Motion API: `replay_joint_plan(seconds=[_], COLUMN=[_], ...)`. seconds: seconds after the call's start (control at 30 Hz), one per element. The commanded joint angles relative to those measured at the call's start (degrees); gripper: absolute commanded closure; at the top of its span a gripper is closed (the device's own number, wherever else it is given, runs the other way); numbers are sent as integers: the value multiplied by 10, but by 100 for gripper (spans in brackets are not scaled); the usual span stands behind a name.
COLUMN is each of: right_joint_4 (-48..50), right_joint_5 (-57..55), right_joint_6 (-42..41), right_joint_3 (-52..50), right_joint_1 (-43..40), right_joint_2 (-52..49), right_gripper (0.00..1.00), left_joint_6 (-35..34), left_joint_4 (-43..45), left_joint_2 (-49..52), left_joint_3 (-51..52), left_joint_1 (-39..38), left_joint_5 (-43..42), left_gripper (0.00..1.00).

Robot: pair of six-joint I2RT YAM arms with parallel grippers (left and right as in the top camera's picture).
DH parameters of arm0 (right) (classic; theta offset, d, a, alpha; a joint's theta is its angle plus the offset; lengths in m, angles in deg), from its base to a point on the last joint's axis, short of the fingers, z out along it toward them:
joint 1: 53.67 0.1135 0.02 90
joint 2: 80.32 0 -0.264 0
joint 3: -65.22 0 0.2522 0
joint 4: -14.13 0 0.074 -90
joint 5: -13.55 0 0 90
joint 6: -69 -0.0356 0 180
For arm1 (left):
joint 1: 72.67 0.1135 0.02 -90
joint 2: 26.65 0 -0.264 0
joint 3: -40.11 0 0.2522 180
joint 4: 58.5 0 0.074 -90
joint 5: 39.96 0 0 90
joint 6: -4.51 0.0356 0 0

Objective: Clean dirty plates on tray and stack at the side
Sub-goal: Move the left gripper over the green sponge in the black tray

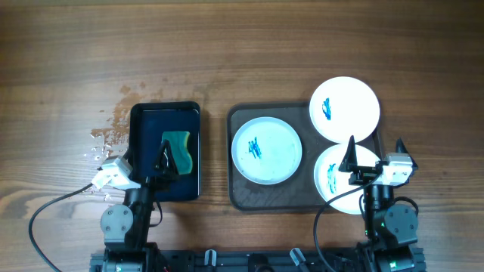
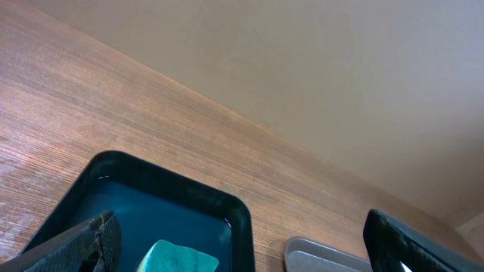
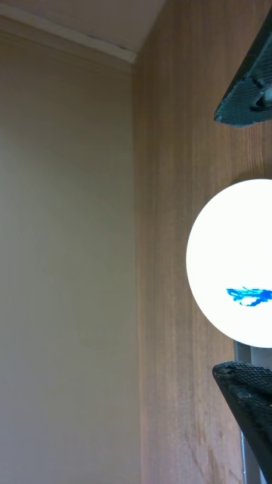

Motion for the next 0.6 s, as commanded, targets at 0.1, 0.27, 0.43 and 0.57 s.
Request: replay_joint_plan(seconds=[0.1,0.27,0.43,0.57], right_joint_4=[3,3,3,3], right_joint_5=[-1,-1,-1,-1], right_joint_6=[7,7,7,7], right_joint_3=[-1,-1,-1,-1], right_joint_1=[2,2,2,2], right_joint_2=[7,7,7,7], right_gripper=[0,0,0,0], left_joint_6=[-2,-8,0,16], left_joint_4=[6,-22,-97,-199], left_joint_2=[-2,58,244,434], left_joint_3=[2,-17,-143,-310], left_joint_1=[2,2,2,2], left_joint_5=[-88,-156,-136,-136], left_gripper=[0,0,0,0])
